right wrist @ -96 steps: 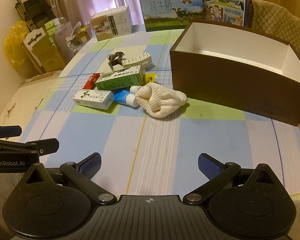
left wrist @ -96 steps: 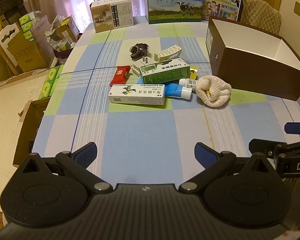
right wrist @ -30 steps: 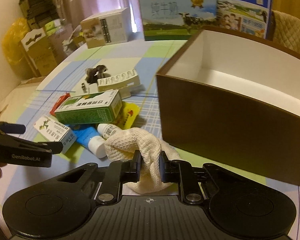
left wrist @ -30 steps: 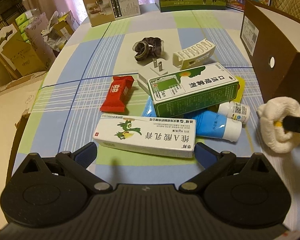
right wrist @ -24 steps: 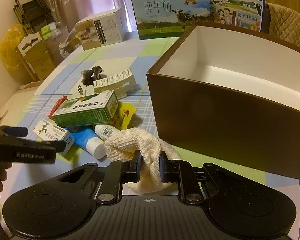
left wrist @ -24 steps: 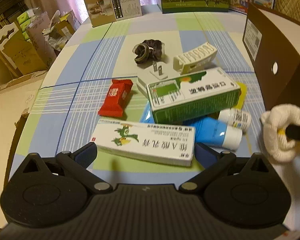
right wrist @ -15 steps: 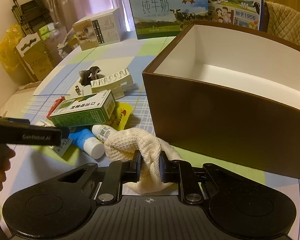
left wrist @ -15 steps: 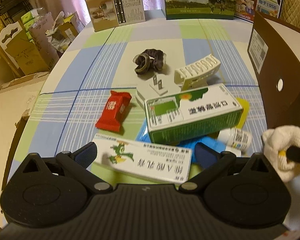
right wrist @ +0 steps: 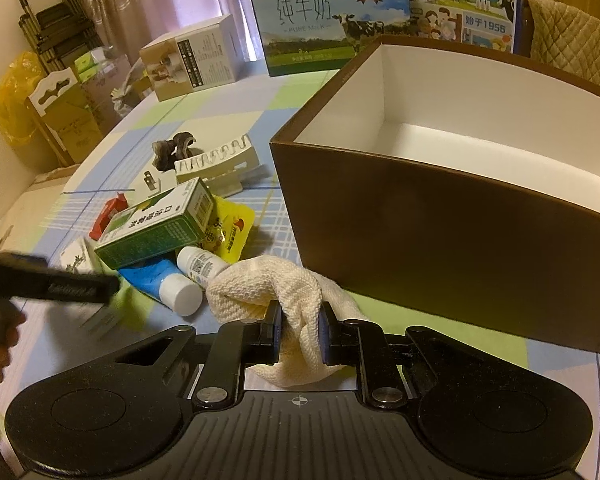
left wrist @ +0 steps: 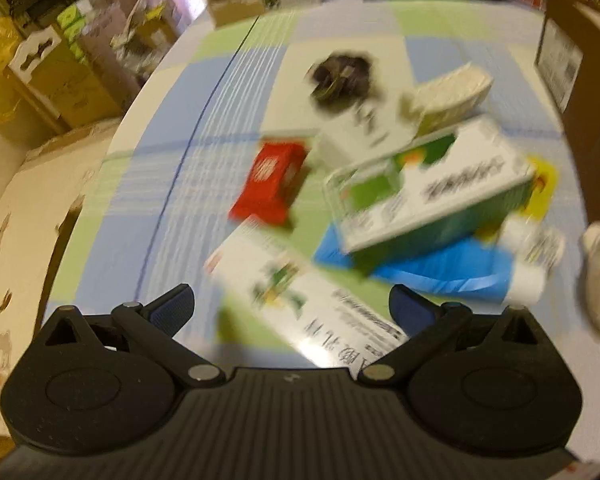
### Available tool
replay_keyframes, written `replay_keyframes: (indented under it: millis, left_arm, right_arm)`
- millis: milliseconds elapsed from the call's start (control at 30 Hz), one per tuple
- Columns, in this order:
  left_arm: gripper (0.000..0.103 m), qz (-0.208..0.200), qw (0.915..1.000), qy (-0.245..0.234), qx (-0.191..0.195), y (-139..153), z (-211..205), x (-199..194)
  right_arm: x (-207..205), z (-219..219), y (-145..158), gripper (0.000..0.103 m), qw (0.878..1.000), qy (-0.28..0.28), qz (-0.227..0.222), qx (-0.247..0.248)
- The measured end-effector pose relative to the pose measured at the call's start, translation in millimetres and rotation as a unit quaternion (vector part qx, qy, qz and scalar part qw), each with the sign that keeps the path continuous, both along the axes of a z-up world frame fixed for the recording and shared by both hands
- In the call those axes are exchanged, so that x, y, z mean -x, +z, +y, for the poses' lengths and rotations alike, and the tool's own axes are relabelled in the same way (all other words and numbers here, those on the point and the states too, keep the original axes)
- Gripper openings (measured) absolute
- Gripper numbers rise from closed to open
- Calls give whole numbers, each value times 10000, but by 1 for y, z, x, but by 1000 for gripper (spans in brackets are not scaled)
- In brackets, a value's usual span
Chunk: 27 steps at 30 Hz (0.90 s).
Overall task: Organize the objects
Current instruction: 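Grasp the white ointment box with the left tool while the right tool holds the glove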
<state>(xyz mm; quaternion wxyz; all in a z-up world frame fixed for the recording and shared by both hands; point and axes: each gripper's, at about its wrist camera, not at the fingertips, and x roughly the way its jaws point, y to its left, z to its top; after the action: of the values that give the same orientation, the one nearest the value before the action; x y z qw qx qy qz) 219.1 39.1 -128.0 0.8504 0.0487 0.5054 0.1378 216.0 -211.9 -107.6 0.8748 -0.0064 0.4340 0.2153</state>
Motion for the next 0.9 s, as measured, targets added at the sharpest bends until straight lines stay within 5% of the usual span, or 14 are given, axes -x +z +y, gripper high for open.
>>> replay_keyframes:
  millis: [300, 700, 800, 900]
  left_arm:
    - [95, 130, 9988, 419, 215, 5, 50, 35]
    - [84, -261, 9987, -366, 258, -3, 38, 12]
    - [73, -313, 9978, -505, 279, -2, 35, 12]
    - [46, -342, 9966, -668, 339, 0, 30, 15]
  right_arm:
    - [-1, -1, 0, 15, 10000, 2, 72, 1]
    - [-1, -2, -3, 15, 10000, -10, 75, -45]
    - [0, -1, -2, 15, 10000, 14, 63, -24]
    - [1, 1, 0, 15, 9999, 90, 70, -28]
